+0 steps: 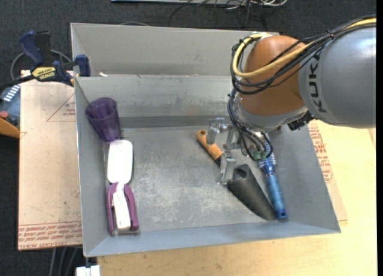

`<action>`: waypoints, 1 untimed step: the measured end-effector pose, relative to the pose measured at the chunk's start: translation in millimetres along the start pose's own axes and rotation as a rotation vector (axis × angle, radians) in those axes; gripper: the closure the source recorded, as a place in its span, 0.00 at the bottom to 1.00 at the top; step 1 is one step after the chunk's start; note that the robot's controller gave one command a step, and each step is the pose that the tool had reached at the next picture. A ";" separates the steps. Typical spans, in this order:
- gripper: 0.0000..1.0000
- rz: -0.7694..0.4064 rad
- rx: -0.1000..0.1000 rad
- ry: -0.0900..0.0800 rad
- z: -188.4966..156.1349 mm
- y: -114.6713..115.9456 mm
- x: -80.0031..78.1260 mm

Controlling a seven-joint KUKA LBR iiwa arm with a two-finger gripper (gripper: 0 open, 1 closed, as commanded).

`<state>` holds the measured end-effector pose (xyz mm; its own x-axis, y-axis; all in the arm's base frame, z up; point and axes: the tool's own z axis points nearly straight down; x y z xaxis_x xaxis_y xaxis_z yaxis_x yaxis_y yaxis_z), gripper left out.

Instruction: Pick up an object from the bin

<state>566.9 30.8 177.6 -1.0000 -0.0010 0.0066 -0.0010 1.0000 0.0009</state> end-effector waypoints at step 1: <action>0.00 0.002 0.000 -0.008 -4.7 -0.3 -1.6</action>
Offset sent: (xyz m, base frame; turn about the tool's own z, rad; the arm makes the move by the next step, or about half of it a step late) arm 0.0149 -0.0683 -0.1076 0.1135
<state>568.5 30.5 182.3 -1.0000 0.0005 -0.0012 0.0005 1.0000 0.0012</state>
